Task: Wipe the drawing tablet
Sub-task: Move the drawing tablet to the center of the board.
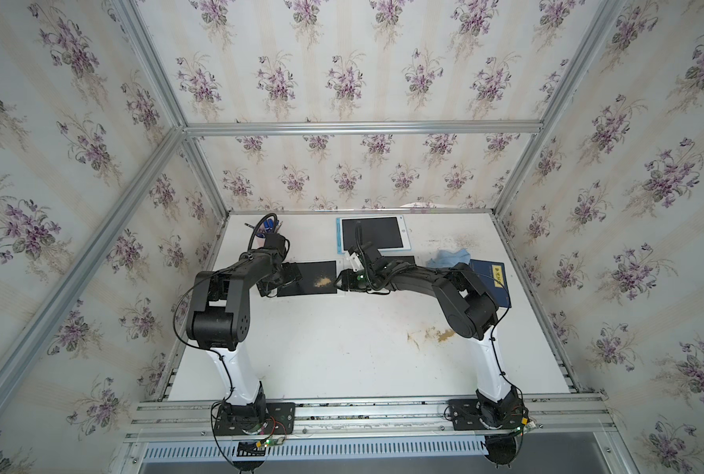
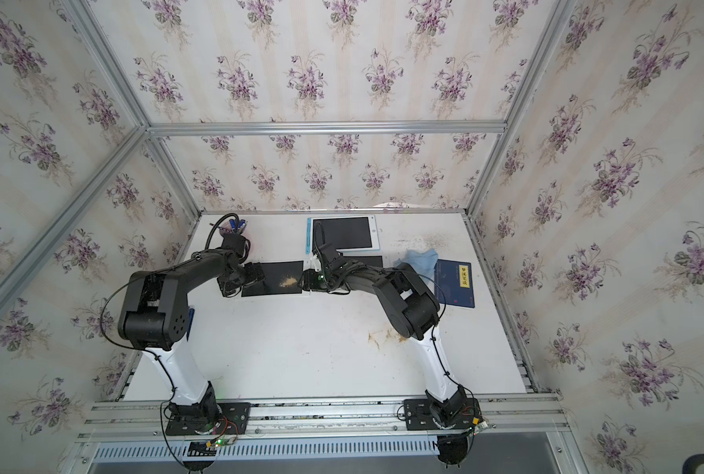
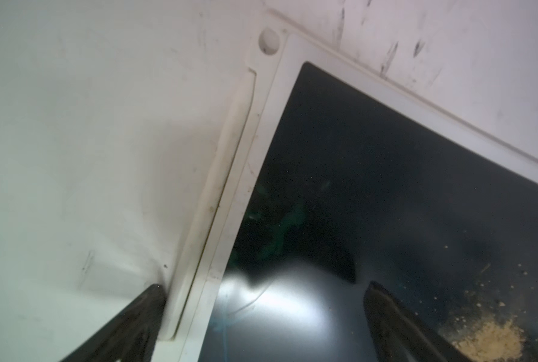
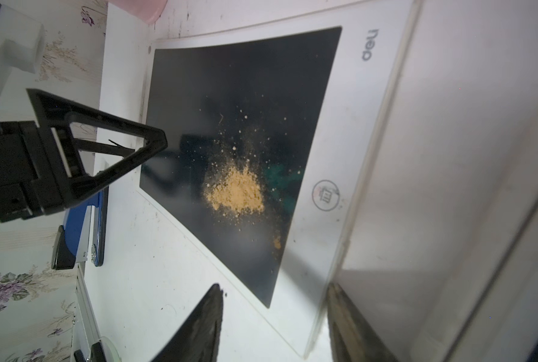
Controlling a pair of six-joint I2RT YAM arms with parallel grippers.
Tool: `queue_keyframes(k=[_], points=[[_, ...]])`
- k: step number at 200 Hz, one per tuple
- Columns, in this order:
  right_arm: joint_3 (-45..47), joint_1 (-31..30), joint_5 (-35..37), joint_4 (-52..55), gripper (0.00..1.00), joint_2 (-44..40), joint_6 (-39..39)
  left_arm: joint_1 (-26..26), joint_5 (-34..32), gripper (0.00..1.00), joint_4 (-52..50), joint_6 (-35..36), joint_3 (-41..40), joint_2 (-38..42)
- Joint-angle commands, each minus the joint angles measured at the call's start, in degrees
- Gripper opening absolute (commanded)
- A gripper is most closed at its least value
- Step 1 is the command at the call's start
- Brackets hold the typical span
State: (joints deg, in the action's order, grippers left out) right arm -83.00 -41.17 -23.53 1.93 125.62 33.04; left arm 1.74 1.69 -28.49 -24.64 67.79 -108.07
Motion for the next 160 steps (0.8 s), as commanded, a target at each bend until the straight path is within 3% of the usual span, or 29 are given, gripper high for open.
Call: queue_keyframes(k=[1, 69, 160], points=[[0.49, -1.00, -1.96, 5.92, 0.54, 0.54, -0.02, 1.35, 7.35, 1.00, -1.50, -1.90, -1.27, 0.04], [4.05, -3.37, -1.85, 6.24, 0.54, -2.14, -0.26, 3.41, 8.35, 1.00, -0.30, -3.54, -11.16, 9.06], [19.60, -11.72, 1.73, 3.86, 0.54, -16.15, 2.37, 13.13, 8.04, 1.00, 0.71, -8.87, -27.75, 28.82]])
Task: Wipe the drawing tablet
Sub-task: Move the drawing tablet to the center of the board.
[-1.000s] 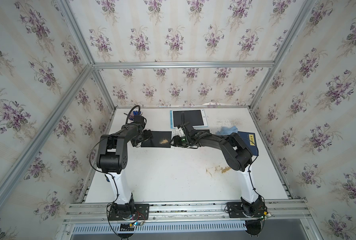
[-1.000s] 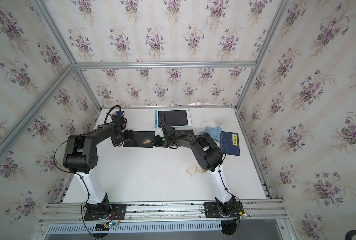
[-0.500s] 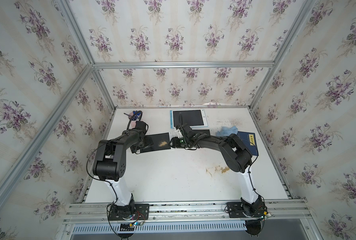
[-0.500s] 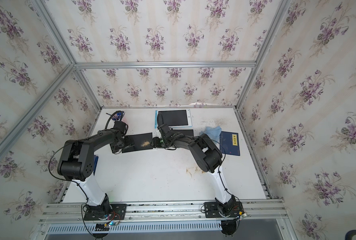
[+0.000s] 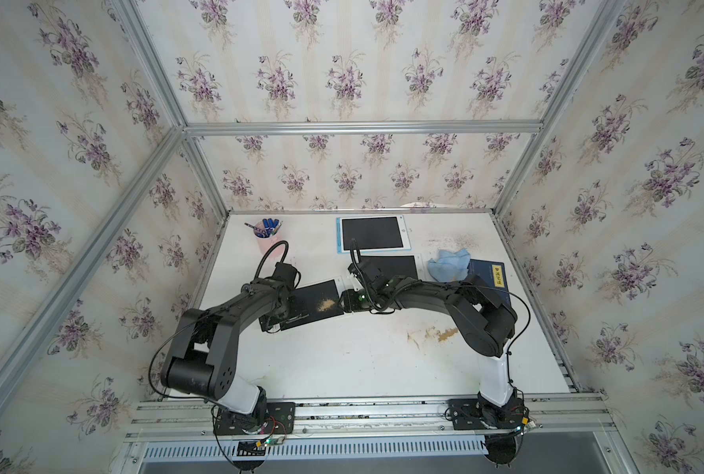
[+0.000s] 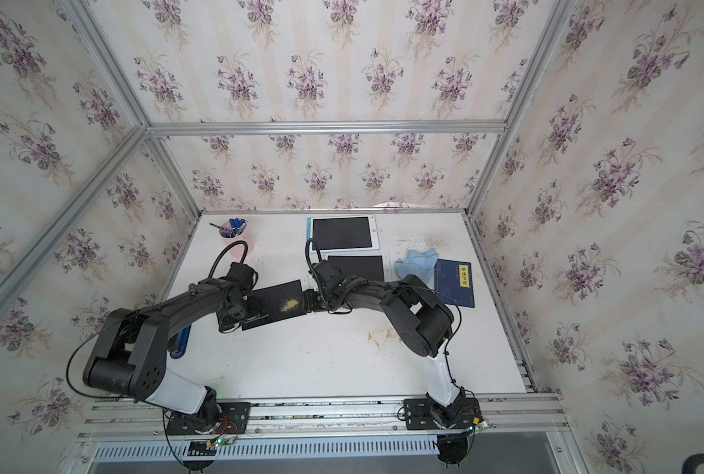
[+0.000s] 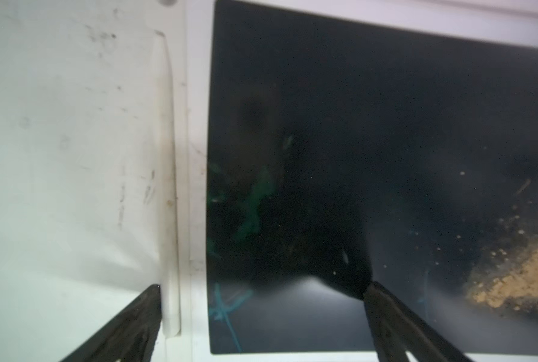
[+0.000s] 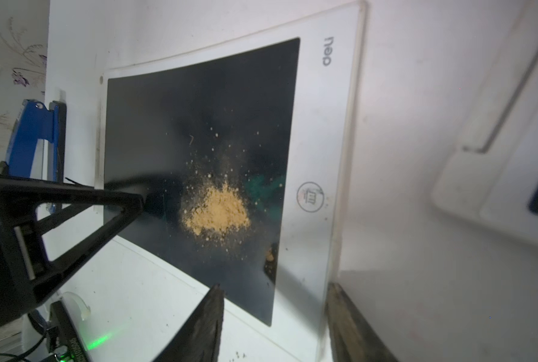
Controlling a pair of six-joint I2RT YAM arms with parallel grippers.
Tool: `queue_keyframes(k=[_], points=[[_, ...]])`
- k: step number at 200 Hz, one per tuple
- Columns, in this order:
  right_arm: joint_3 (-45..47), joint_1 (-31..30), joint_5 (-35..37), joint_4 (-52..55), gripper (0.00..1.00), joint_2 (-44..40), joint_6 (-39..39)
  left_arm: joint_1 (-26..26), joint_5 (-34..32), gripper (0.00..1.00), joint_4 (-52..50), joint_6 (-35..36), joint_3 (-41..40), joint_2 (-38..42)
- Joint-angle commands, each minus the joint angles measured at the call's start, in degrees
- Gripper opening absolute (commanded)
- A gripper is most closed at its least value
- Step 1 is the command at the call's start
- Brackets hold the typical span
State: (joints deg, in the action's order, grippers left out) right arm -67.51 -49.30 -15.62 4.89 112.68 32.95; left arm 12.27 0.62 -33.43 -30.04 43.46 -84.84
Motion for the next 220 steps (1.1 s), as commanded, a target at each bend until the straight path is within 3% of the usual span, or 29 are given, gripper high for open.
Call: queue_keyframes(k=[1, 80, 121, 158, 178, 201, 220], points=[[4.38, -3.69, -6.18, 0.82, 0.54, -3.28, 2.55, 2.67, 9.12, 1.00, 5.65, -3.50, -3.62, 5.84], [22.82, -8.36, -0.97, -3.94, 0.54, -19.71, 11.25, 18.22, 9.49, 1.00, 9.59, -10.84, -11.61, 15.88], [26.13, -7.91, 3.54, 0.25, 0.55, -25.97, 11.53, 25.38, 9.23, 1.00, 14.00, -14.03, -10.52, 12.29], [26.79, -5.80, 5.16, 3.50, 0.56, -28.50, 11.28, 28.06, 8.99, 1.00, 14.53, -14.44, -7.75, 9.96], [26.94, -2.12, 9.38, 9.52, 0.59, -32.54, 10.81, 27.92, 3.45, 1.00, 4.90, -11.68, -4.73, 11.28], [25.39, 6.79, 16.78, 18.53, 0.62, -41.84, 7.41, 27.28, -4.27, 1.00, -5.85, -7.07, -2.03, 16.88], [20.49, 16.75, 19.12, 22.76, 0.62, -45.13, 2.14, 27.02, -3.13, 1.00, -7.87, -3.35, 0.03, 20.51]])
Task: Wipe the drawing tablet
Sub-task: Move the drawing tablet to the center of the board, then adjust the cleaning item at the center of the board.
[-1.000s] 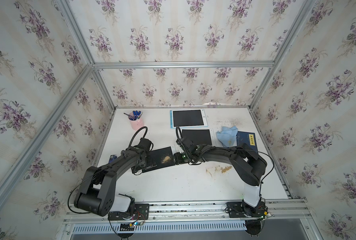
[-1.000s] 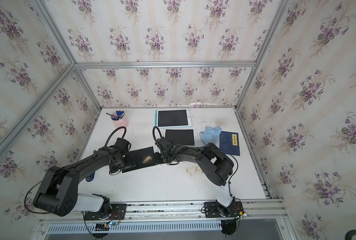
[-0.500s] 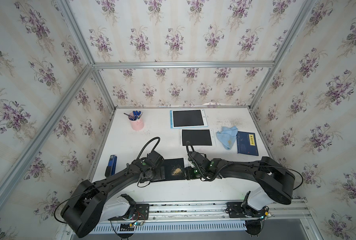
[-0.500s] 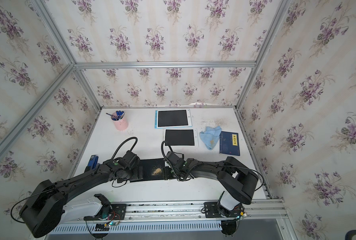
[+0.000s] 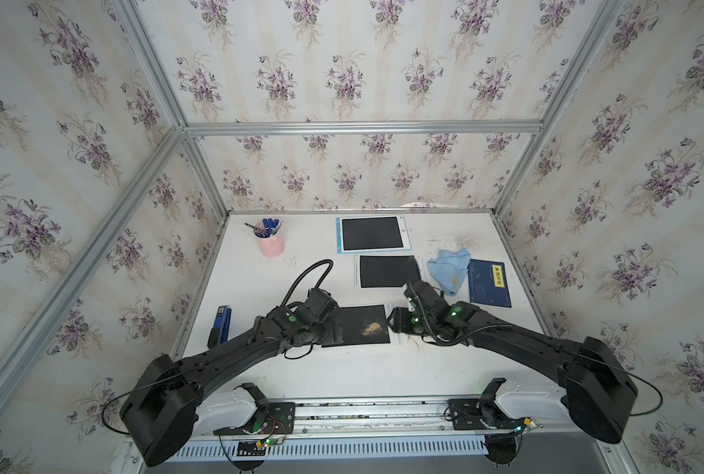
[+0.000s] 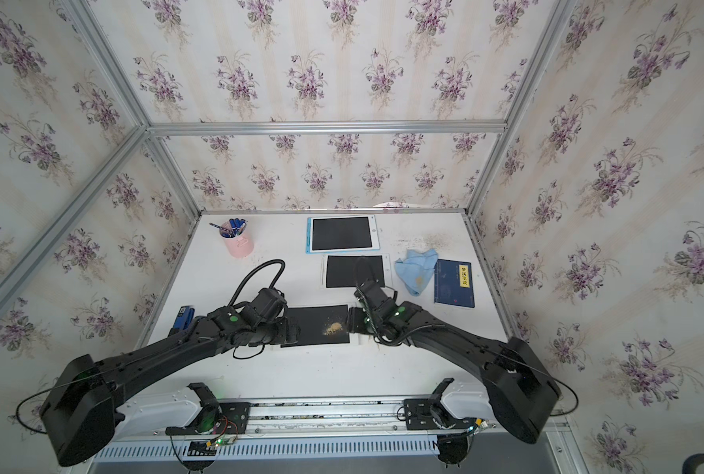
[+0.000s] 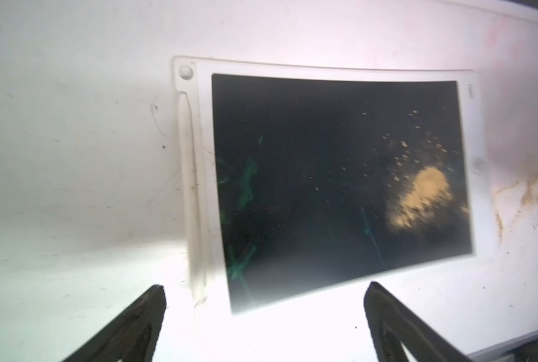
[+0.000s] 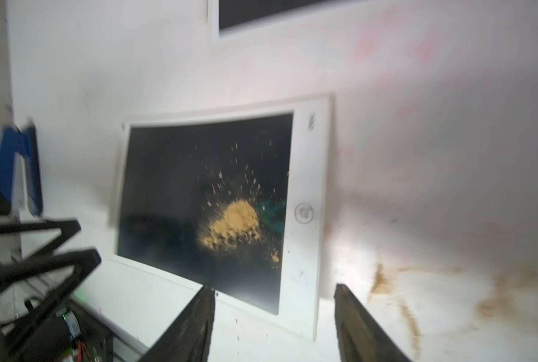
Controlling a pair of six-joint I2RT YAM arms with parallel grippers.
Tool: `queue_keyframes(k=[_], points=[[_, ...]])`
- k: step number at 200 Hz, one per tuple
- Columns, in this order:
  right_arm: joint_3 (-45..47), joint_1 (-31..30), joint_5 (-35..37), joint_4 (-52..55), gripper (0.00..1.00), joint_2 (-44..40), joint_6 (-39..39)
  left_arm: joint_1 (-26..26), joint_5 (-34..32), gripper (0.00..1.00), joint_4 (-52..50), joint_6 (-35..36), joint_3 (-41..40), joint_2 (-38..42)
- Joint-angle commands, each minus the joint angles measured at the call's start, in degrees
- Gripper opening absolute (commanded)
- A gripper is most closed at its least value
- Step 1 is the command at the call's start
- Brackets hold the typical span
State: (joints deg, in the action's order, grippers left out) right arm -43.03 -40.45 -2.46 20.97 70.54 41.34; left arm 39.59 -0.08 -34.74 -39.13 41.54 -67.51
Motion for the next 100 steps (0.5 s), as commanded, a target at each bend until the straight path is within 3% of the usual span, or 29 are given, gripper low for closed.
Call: queue_keyframes(k=[1, 18, 49, 65, 100], points=[[-4.34, 8.17, 5.97, 6.83, 0.62, -2.93, -6.53, -0.30, -2.23, 1.00, -6.56, 5.92, 2.00, 3.31], [-10.85, 17.03, 5.44, 8.73, 0.61, 0.72, -10.07, -0.55, 1.82, 1.00, -5.11, 7.99, 2.79, 4.26], [-20.11, 23.40, 8.04, 8.47, 0.61, 9.47, -13.49, -2.17, 2.93, 1.00, -5.73, 10.33, 5.21, 4.02], [-22.80, 28.16, 5.79, 6.94, 0.61, 14.86, -12.73, -5.12, 5.44, 1.00, -4.90, 13.03, 6.57, 4.02], [-31.45, 29.96, 10.82, 8.00, 0.59, 28.53, -13.28, -11.26, 12.35, 1.00, -1.92, 17.76, 10.07, 1.07]])
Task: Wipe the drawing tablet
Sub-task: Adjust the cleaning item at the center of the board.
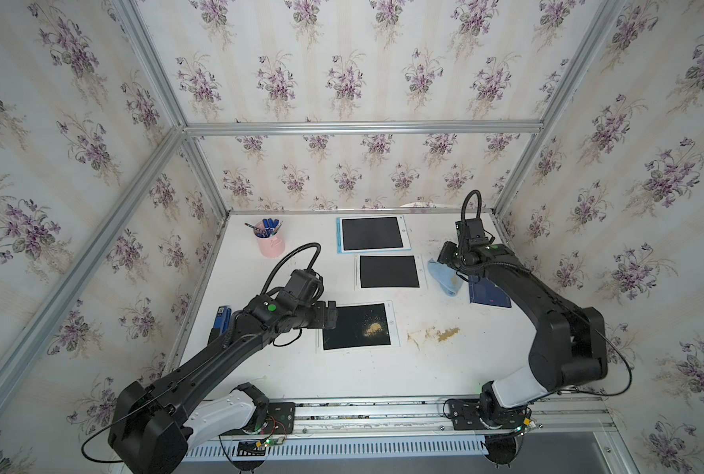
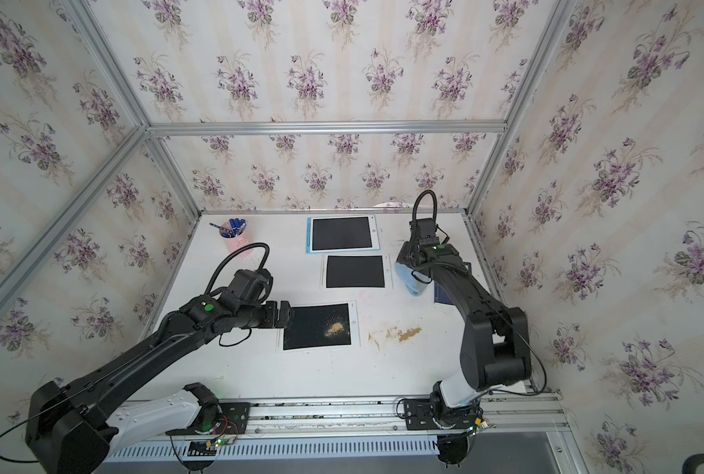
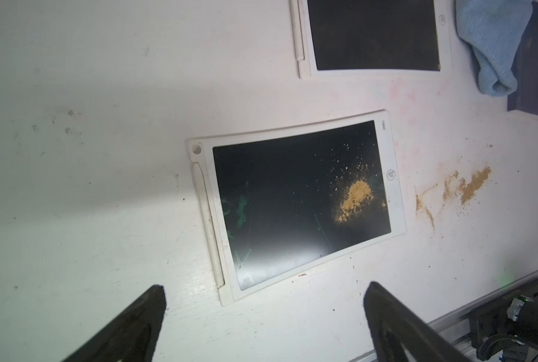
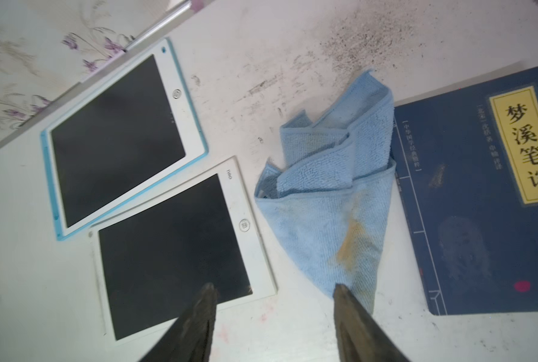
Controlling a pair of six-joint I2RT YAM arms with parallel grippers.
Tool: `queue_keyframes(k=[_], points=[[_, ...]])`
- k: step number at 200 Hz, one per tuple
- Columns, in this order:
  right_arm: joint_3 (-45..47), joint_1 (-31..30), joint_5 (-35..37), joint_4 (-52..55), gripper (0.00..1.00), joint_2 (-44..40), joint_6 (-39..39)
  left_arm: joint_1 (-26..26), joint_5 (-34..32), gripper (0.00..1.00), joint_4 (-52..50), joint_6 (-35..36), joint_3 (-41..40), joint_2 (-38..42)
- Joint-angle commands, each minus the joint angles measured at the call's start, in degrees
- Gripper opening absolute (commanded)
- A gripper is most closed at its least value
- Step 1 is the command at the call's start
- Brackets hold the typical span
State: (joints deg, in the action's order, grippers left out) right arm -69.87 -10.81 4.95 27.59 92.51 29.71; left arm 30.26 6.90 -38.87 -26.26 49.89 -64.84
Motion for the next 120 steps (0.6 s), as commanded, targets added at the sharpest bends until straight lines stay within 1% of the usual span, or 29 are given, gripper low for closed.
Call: queue_keyframes(k=[1, 21, 32, 52, 66, 86, 112, 114, 120], points=[[-4.90, 0.34, 3.54, 1.48, 0.59, 6.95, -1.66, -1.95, 5.39, 1.00, 2.30, 4.94, 1.80, -1.74], [-9.94, 0.35, 4.44, 2.37, 0.55, 13.57, -2.15, -2.26, 5.57, 1.00, 4.10, 6.08, 3.08, -3.88], [-13.34, 0.32, 5.62, 3.66, 0.53, 17.15, -2.17, -2.52, 6.83, 1.00, 5.65, 5.86, 2.98, -5.09], [-19.08, 0.30, 7.87, 6.06, 0.53, 22.77, -3.32, -2.66, 10.33, 1.00, 8.71, 5.21, 2.61, -7.44], [-23.00, 0.34, 9.18, 8.32, 0.53, 26.40, -4.09, -2.75, 11.45, 1.00, 9.93, 5.28, 3.00, -9.39], [-24.92, 0.10, 11.31, 9.27, 0.53, 28.91, -5.20, -3.08, 12.71, 1.00, 10.98, 6.10, 3.69, -12.47], [-24.75, -1.26, 12.68, 9.44, 0.53, 29.81, -7.39, -4.13, 13.32, 1.00, 11.54, 6.78, 4.52, -15.28], [-24.67, -1.37, 12.55, 9.46, 0.53, 29.94, -7.63, -4.28, 14.51, 1.00, 11.65, 6.80, 4.45, -15.37], [-24.57, -1.66, 11.98, 9.45, 0.53, 30.21, -8.14, -4.46, 15.30, 1.00, 11.94, 6.76, 4.36, -15.49]])
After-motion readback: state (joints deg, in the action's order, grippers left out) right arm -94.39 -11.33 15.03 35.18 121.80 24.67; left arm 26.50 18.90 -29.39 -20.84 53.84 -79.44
